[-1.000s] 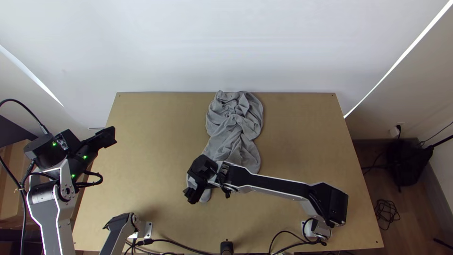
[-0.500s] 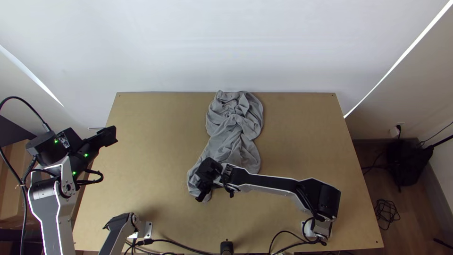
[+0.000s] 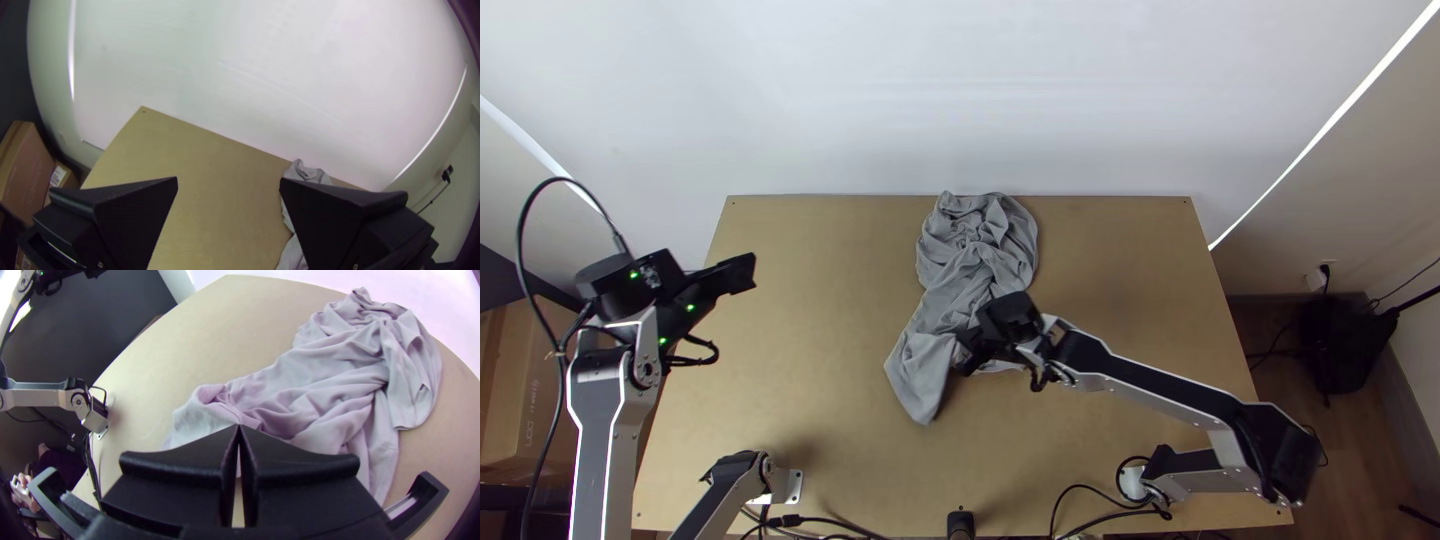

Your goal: Fold the t-shirt

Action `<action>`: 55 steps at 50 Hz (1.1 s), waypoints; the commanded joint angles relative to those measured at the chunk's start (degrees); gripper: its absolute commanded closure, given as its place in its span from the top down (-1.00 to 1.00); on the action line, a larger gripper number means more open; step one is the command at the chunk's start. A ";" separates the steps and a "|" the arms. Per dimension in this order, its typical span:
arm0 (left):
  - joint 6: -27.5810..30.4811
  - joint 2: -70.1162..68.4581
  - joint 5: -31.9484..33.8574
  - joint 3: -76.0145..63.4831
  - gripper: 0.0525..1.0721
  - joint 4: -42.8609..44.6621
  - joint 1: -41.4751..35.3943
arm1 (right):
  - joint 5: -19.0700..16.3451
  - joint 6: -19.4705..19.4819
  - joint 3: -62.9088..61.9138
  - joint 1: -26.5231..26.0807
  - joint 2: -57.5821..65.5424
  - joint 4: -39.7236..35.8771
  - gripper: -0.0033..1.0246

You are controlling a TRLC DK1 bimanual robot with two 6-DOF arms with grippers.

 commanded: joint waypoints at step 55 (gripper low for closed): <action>0.85 61.66 -4.65 44.79 0.91 7.88 -33.35 | -4.43 2.12 -28.75 -51.96 -50.16 -16.43 -0.95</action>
